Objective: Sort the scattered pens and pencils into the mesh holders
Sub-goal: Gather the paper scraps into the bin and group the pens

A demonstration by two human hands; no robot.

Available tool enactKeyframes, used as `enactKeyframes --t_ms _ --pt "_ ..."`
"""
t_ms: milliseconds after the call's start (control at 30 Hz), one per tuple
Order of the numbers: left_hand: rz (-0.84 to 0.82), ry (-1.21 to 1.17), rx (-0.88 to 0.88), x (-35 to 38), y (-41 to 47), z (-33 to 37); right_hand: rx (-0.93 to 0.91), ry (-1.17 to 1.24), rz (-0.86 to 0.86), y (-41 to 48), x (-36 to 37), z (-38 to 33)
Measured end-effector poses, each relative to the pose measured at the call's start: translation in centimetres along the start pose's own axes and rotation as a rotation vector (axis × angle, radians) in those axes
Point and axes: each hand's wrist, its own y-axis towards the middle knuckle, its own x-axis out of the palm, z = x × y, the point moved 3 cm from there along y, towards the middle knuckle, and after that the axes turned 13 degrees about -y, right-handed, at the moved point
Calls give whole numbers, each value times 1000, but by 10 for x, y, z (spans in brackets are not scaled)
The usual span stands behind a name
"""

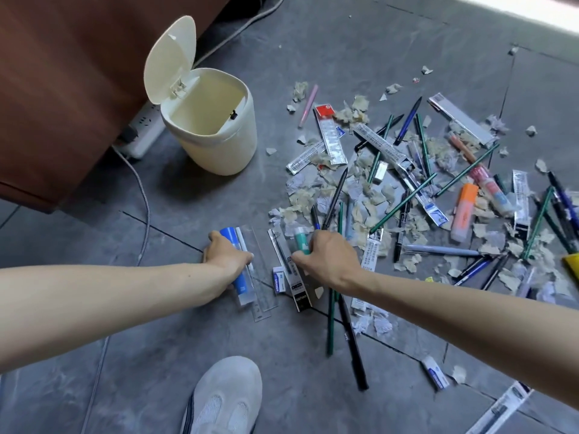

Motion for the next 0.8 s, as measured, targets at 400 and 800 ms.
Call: enactKeyframes --t_ms 400,800 --pt "-88 181 100 -1 -6 -7 -141 97 -272 -9 18 -28" --pt "55 120 182 -2 -5 -2 44 -157 48 21 -14 27"
